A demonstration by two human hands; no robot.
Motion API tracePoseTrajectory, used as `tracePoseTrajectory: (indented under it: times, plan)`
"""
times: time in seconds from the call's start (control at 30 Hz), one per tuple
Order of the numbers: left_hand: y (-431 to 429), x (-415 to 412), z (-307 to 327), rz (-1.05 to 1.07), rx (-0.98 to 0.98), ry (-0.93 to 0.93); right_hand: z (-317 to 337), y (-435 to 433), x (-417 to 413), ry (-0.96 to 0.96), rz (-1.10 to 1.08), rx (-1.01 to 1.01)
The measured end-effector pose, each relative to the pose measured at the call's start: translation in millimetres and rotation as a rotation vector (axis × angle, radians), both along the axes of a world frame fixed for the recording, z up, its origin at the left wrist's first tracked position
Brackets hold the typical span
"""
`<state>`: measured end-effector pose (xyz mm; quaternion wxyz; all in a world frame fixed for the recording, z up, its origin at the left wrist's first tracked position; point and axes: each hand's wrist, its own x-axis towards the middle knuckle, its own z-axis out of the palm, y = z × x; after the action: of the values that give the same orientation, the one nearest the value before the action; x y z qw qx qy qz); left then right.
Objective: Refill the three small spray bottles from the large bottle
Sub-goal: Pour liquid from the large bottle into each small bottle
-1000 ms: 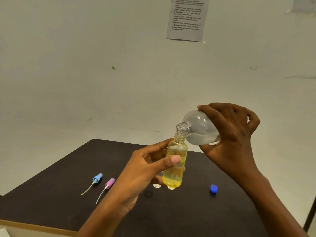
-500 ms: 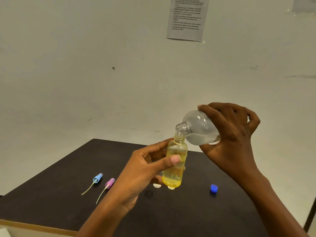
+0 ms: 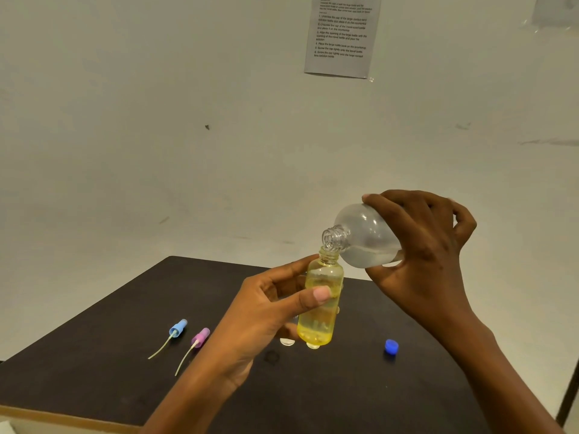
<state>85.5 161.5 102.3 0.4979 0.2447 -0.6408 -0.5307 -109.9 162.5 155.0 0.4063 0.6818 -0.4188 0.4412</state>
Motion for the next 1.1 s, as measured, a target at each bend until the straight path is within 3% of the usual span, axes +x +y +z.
tracePoseTrajectory:
  times: [1.1]
  plan:
    - [1.5,-0.8,0.8,0.000,-0.008,0.010,0.4,1.3,-0.6,0.007,-0.005,-0.009]
